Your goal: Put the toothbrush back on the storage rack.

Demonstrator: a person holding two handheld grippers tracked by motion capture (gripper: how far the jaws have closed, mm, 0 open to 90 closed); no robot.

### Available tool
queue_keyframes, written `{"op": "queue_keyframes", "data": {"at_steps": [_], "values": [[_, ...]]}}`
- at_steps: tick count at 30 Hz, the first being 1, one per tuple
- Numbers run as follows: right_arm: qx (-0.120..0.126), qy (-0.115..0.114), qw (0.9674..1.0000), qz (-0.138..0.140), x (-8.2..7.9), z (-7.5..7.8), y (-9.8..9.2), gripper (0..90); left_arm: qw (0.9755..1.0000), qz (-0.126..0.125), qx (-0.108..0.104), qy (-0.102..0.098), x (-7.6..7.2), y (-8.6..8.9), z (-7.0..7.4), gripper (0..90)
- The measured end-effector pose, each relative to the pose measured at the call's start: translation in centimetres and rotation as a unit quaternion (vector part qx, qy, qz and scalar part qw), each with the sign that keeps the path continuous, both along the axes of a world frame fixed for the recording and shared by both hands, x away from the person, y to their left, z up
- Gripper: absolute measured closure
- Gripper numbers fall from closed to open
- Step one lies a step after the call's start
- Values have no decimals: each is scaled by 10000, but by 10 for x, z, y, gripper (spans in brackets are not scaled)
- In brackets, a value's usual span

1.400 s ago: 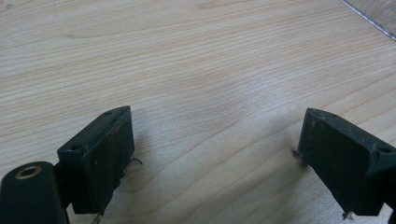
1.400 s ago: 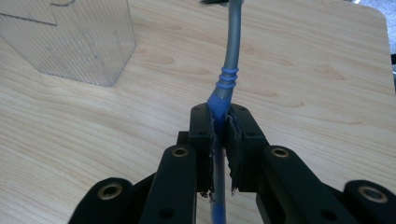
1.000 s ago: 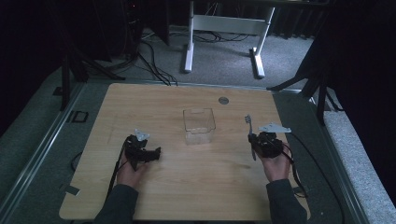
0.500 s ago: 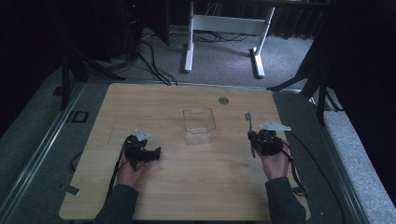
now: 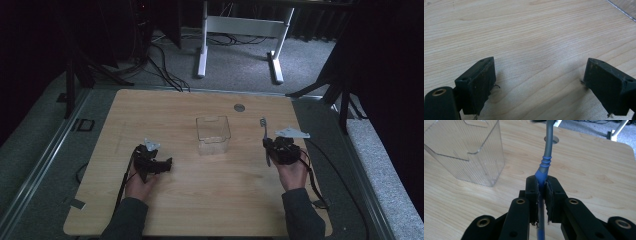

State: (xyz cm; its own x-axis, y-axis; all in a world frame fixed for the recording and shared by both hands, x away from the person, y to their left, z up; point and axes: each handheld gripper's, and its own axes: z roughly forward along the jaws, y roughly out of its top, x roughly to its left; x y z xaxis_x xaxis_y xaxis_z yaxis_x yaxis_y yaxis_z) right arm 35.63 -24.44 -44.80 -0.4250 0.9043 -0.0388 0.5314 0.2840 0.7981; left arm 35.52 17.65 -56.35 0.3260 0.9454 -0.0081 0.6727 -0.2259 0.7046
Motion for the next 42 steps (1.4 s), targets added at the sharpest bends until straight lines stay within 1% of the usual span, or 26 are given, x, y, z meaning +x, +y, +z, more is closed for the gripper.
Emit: {"op": "queue_keyframes", "data": {"at_steps": [7,16,21,27,31,36,42], "values": [[59,-48,10000,29,2,2,4,811,10000,0,-3,1,0,0,0,108],[118,-171,9998,55,3,5,9,811,10000,5,-5,-3,0,0,0,109],[115,-218,9997,91,5,7,13,811,10000,3,-6,0,0,0,0,108],[48,-244,9996,137,6,8,16,811,10000,-2,-4,6,0,0,0,108],[66,-285,9995,142,7,11,18,811,10000,-6,8,4,0,0,0,108],[146,-311,9993,161,9,13,23,811,10000,-3,4,2,0,0,0,108],[110,-378,9990,217,11,17,29,811,10000,-2,-5,7,0,0,0,108]]}}
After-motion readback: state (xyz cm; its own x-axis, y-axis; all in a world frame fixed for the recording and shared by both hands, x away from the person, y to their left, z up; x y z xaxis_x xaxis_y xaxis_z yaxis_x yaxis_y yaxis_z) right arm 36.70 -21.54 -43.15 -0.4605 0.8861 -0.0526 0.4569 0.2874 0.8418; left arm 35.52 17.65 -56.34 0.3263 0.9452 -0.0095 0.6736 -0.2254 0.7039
